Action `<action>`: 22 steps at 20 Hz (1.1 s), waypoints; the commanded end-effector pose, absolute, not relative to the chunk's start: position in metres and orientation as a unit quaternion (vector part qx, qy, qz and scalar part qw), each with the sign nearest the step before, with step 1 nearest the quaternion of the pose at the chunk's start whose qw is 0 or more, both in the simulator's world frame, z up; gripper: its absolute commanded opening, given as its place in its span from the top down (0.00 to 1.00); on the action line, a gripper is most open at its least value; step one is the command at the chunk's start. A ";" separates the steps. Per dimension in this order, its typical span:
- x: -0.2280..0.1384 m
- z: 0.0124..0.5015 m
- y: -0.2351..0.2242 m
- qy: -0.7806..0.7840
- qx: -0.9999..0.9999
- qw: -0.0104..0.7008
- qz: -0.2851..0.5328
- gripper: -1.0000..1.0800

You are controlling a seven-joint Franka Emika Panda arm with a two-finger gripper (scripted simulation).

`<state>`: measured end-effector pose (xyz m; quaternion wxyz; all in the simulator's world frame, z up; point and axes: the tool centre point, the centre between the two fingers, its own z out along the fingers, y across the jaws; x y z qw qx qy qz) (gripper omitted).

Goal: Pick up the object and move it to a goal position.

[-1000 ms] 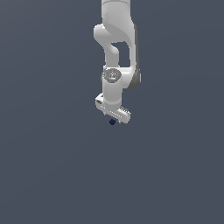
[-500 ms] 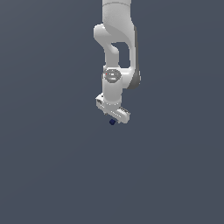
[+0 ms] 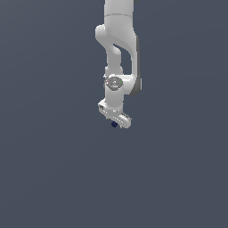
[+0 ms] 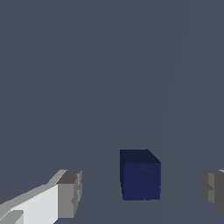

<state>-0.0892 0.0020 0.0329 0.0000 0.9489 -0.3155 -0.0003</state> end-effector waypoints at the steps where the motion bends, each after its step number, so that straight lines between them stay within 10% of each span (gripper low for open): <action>1: -0.089 0.023 0.002 -0.316 0.949 0.000 0.000 0.04; 7: -0.089 0.013 0.002 -0.316 0.949 0.000 0.000 0.04; 8: -0.089 0.013 0.002 -0.316 0.949 0.000 0.000 1.00; 22: -0.087 0.017 0.004 -0.316 0.949 0.000 0.000 1.00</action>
